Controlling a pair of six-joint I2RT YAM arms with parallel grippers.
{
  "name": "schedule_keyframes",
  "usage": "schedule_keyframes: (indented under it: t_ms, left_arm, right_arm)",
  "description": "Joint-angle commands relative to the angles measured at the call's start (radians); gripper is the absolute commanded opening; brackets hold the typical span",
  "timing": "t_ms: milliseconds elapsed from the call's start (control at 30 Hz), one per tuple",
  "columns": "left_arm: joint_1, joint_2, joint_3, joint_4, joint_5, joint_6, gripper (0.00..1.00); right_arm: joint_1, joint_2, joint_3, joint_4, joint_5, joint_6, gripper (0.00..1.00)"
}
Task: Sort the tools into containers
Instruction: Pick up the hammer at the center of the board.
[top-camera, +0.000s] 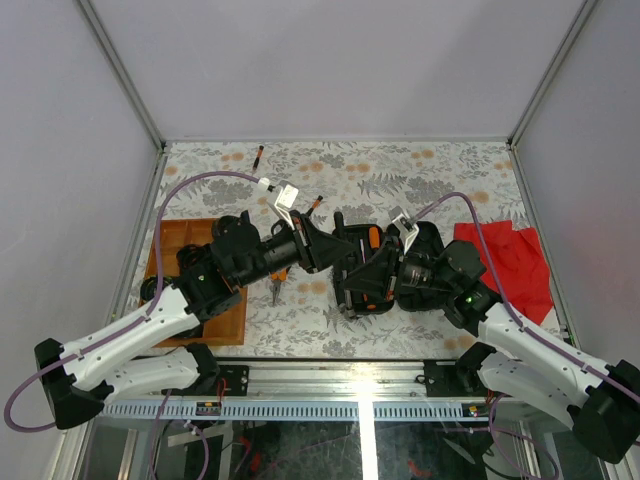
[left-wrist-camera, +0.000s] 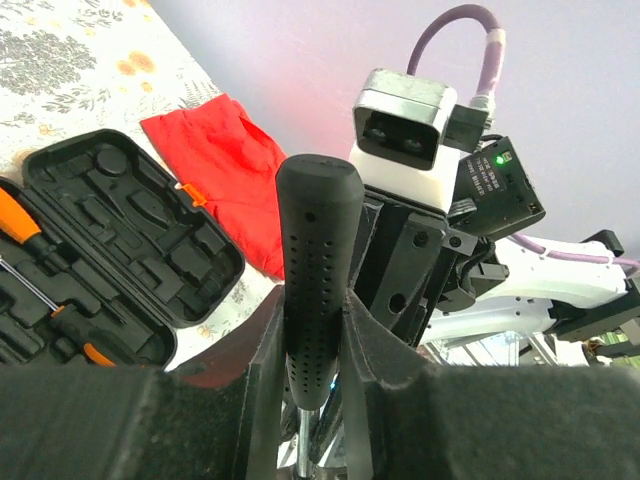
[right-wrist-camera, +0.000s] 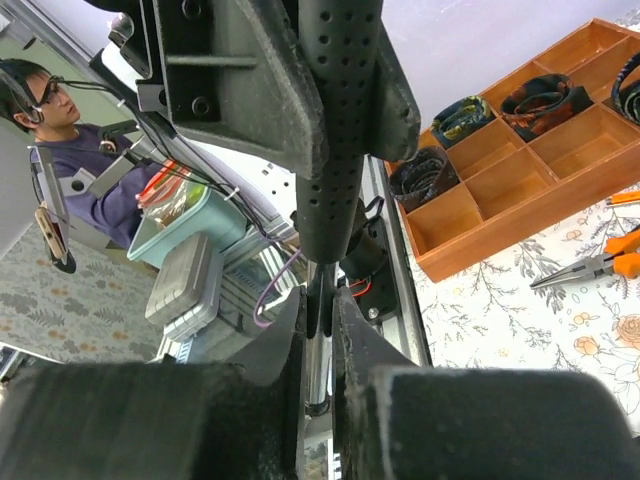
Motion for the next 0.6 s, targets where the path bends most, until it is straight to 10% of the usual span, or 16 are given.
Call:
schedule_keyframes:
  t_ms: [0, 267, 567]
  left_arm:
    - [-0.002, -0.020, 0.009, 0.099, -0.011, 0.001, 0.09]
    - [-0.002, -0.007, 0.029, 0.002, -0.150, -0.017, 0.69]
    - [-0.002, 0.105, 0.102, -0.183, -0.335, -0.067, 0.74]
  right_arm:
    - [0.007, 0.002, 0.020, 0.056, 0.002, 0.002, 0.01]
    - [0.007, -0.015, 0.104, -0.328, 0.291, -0.156, 0.00]
    - [0.031, -0.045, 0.140, -0.485, 0.574, -0.208, 0.00]
